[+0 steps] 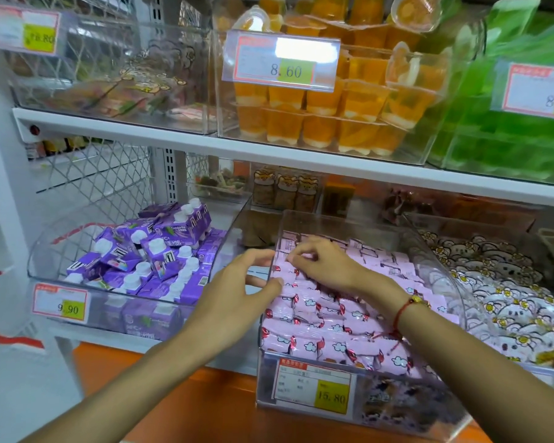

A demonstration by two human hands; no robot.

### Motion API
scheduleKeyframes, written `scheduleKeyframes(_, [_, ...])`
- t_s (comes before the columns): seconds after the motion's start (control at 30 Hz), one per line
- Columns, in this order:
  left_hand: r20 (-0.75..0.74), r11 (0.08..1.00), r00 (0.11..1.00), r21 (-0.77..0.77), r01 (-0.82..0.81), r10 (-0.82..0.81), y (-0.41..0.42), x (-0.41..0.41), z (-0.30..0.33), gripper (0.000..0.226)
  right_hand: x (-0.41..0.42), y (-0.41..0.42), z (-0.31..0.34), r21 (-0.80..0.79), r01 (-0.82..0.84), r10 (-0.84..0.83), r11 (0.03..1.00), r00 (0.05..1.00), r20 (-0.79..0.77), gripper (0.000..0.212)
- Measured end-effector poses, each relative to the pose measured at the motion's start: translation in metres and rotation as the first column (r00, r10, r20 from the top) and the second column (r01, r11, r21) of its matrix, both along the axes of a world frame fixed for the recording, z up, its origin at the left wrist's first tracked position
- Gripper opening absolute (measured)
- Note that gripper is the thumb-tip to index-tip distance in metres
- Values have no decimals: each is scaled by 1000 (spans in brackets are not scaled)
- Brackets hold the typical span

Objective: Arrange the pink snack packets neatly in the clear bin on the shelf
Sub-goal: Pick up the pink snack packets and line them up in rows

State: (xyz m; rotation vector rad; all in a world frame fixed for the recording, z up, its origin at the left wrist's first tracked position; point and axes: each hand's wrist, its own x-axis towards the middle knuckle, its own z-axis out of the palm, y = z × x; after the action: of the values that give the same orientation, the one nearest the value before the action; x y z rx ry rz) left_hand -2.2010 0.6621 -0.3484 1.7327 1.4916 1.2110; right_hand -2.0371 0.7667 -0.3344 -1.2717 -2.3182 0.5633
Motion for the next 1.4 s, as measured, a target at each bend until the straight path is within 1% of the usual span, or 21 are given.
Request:
scheduleKeyframes(0.1, [-12,1000,1000,-4,6,-6,1,-1,2,32,8,-3,9,-89,-83,93,993,989,117,29])
scheduleKeyframes(0.17, [-62,1000,998,24,-19,20,3,-2,5,30,16,-7,12,-37,-89,94,995,974,205,31])
scheduleKeyframes(0.2, [-102,997,994,63,-38,44,5,-3,8,29,20,-10,11,13,-71,67,997,974,215,34])
scheduleKeyframes(0.27, [-168,984,983,171,-51,80,14,-5,18,26,31,-19,7,85,8,-22,996,986,166,40])
scheduleKeyframes(0.33, [-270,969,960,245,-8,77,31,-4,32,25,42,-28,2,115,67,-81,991,989,127,39])
scheduleKeyframes(0.37, [-344,967,937,254,33,58,41,-2,39,26,45,-32,0,127,74,-92,989,986,142,38])
scheduleKeyframes(0.43, [-519,964,854,217,153,-19,62,6,51,26,49,-38,-5,164,48,-81,985,977,199,38])
scheduleKeyframes(0.47, [-613,959,788,183,216,-61,73,10,56,26,50,-40,-6,174,30,-68,984,974,218,39])
scheduleKeyframes(0.53, [-776,947,617,89,309,-128,93,21,60,28,52,-42,-7,166,11,-51,986,971,236,41])
scheduleKeyframes(0.63, [-898,936,382,-81,342,-217,112,34,58,26,54,-44,-9,136,12,-49,991,961,273,45])
scheduleKeyframes(0.67, [-909,933,337,-127,335,-245,115,37,57,25,54,-45,-10,131,12,-51,991,953,297,46])
scheduleKeyframes(0.7, [-909,933,320,-159,324,-266,117,39,57,24,54,-46,-10,130,12,-54,991,944,324,46])
scheduleKeyframes(0.83, [-891,937,359,-168,306,-277,120,38,58,22,52,-44,-7,124,10,-55,992,928,369,45])
scheduleKeyframes(1.0, [-887,954,418,-73,289,-195,118,35,54,17,51,-44,-2,112,-1,-42,994,925,378,45])
scheduleKeyframes(1.1, [-889,965,429,-50,258,-160,117,36,52,15,49,-43,0,105,9,-48,994,929,367,45])
scheduleKeyframes(1.13, [-882,969,448,-36,245,-146,116,37,52,13,48,-42,0,106,15,-53,994,928,369,45])
scheduleKeyframes(1.2, [-842,978,531,22,208,-94,112,40,53,15,47,-41,0,104,26,-63,994,926,373,45])
scheduleKeyframes(1.27, [-745,983,666,111,144,-13,108,40,58,20,46,-41,0,104,34,-70,994,928,366,45])
scheduleKeyframes(1.33, [-517,981,854,188,43,61,103,38,63,21,47,-41,-1,94,42,-74,995,929,363,44])
scheduleKeyframes(1.37, [-370,976,924,219,-12,95,100,37,64,22,48,-41,-1,95,44,-75,995,931,358,43])
scheduleKeyframes(1.4, [-234,968,964,242,-70,128,95,36,64,25,48,-42,0,90,48,-76,995,938,339,41])
